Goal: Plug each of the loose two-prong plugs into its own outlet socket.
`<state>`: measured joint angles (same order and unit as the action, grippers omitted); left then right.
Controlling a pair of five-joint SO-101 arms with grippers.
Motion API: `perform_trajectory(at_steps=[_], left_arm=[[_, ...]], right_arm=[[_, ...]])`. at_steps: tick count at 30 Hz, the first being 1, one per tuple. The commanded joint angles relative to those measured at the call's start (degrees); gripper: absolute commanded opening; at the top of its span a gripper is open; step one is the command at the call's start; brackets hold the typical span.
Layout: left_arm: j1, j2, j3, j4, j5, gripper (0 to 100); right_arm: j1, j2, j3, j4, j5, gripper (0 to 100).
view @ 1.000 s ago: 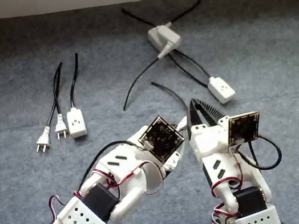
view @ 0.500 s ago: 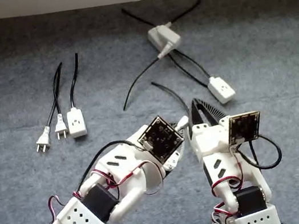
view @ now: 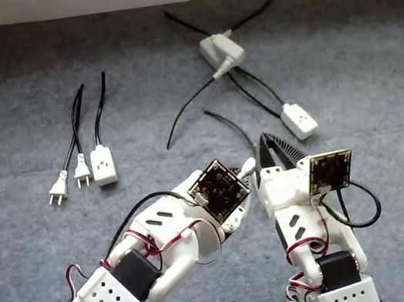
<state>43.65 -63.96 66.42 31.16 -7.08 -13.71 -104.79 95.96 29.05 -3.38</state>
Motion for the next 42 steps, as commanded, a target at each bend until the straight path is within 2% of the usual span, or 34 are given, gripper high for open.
perform_trajectory(at_steps=[1,10,16,19,22,26,29,31,36,42], left_arm=[[1.2,-2.3,-3.9,-2.3,0.4,1],[1.2,-2.5,-6.1,-1.5,0.4,1],[1.2,-2.2,-6.8,0.3,0.5,1],[1.2,-2.2,-4.9,-0.1,0.5,1],[1.2,-2.2,-3.6,-0.1,0.4,1],[1.2,-2.2,-3.5,-0.1,0.4,1],[1.2,0.8,-4.8,-0.1,0.5,1],[1.2,6.0,-7.5,0.2,0.6,1],[2.4,21.3,-17.0,0.3,0.5,1],[7.9,29.8,-25.1,0.4,-2.5,1]], right_arm=[[-0.8,0.0,7.9,0.3,1.7,0.7],[-4.0,0.0,7.2,6.8,4.1,0.7],[-3.3,-0.1,6.2,5.0,3.9,0.9],[2.7,-0.1,1.7,3.0,3.7,0.9],[10.9,-0.1,-1.4,3.0,-0.4,2.6],[20.0,0.3,0.2,3.4,-2.2,18.7],[23.5,0.0,1.8,8.6,-1.9,32.2],[25.2,0.0,1.7,13.3,-1.8,36.6],[29.6,-0.1,1.7,21.4,-1.8,36.8],[33.7,-0.1,2.0,23.1,0.4,36.8]])
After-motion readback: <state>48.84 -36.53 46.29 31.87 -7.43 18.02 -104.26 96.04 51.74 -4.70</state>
